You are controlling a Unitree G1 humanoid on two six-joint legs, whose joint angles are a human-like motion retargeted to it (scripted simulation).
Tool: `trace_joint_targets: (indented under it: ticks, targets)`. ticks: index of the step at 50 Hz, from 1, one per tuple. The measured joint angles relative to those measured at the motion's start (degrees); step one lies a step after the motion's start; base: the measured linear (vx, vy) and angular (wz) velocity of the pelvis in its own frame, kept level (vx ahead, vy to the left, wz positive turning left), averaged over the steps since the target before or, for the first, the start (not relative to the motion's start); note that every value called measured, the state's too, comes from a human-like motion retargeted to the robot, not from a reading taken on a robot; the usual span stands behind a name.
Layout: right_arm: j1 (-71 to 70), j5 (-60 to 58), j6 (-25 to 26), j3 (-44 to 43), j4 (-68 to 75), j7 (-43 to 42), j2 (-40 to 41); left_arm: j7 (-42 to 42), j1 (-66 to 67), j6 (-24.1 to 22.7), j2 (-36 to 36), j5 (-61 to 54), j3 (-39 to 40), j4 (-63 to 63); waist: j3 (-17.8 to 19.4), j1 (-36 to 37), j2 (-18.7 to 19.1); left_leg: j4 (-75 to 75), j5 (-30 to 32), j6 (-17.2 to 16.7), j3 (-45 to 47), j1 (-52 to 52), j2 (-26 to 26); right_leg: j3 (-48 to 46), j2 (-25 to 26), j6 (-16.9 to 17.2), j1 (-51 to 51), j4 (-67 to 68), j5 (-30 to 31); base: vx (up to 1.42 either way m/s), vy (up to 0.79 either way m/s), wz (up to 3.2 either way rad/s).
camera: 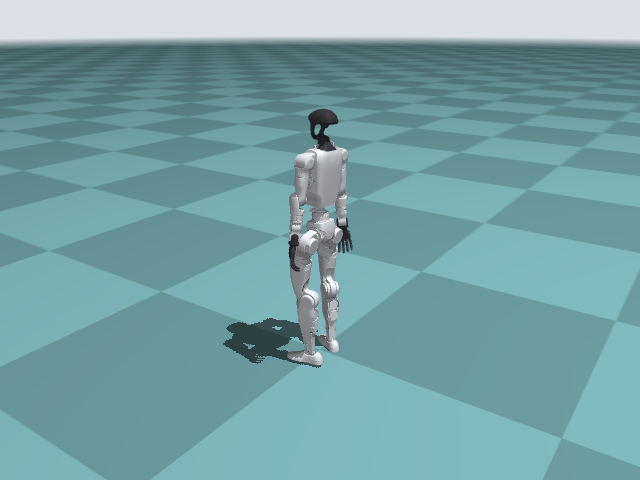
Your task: Upper body actions
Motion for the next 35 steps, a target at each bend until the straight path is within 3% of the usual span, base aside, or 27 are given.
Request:
trace_joint_targets:
  ticks: [35]
  targets:
    - [0.28,-1.84,1.55,-0.47,0.75,2.02,-0.66,2.11,1.18,-2.07,-0.80,0.90,-2.46,0.22,1.15,-0.49,0.41,-0.20,0.77,-1.42,2.42,0.07,1.67,2.82,1.84,-2.20,-1.09,-0.82,-0.05,0.00,-0.01,-0.02]
